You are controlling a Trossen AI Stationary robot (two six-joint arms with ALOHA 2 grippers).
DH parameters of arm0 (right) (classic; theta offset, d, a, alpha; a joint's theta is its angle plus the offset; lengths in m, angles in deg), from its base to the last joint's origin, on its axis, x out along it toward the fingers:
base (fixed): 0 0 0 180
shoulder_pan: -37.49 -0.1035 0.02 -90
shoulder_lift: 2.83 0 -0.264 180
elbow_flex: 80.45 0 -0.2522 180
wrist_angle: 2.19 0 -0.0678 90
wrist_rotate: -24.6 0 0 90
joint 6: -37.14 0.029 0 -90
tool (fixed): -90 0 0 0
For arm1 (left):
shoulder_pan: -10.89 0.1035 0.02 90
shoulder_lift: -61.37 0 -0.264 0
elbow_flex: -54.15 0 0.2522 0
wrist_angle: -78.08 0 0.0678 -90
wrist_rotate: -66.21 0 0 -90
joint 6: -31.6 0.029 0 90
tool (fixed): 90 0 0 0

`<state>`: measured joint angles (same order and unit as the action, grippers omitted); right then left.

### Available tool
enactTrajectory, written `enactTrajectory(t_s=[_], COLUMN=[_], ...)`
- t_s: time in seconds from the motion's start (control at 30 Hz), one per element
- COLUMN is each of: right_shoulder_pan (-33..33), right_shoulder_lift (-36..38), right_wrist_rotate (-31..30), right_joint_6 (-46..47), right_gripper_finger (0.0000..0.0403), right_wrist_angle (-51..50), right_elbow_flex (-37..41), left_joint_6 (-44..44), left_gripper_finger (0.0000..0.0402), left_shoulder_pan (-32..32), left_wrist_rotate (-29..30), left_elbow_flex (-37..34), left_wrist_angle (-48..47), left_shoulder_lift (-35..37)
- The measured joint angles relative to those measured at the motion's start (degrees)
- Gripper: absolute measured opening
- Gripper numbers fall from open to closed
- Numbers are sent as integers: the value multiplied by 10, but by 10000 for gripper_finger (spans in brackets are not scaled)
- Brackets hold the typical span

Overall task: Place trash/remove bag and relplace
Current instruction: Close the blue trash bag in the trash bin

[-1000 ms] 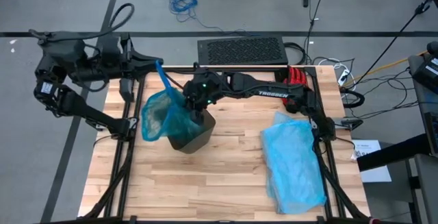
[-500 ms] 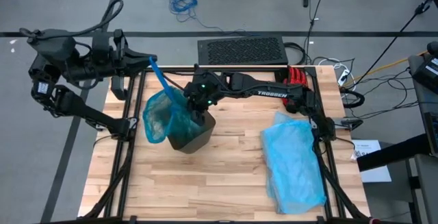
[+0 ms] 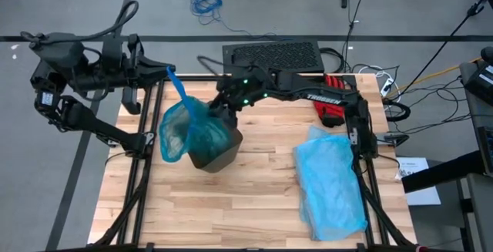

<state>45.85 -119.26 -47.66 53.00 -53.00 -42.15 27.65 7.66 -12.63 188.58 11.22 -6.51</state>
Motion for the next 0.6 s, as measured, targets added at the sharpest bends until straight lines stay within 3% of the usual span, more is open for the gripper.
enactTrajectory(t_s=[0.27,0.43,0.6], right_shoulder_pan=[7,6,-3], right_shoulder_lift=[52,78,77], right_wrist_rotate=[7,20,17], right_joint_6=[7,47,57], right_gripper_finger=[209,213,199], right_wrist_angle=[76,178,240], right_elbow_flex=[0,0,-1], left_joint_6=[0,1,4], left_gripper_finger=[65,98,105], left_shoulder_pan=[0,0,0], left_wrist_rotate=[-17,1,29], left_elbow_flex=[0,0,0], left_wrist_angle=[-24,-35,-34], left_shoulder_lift=[-8,-15,-26])
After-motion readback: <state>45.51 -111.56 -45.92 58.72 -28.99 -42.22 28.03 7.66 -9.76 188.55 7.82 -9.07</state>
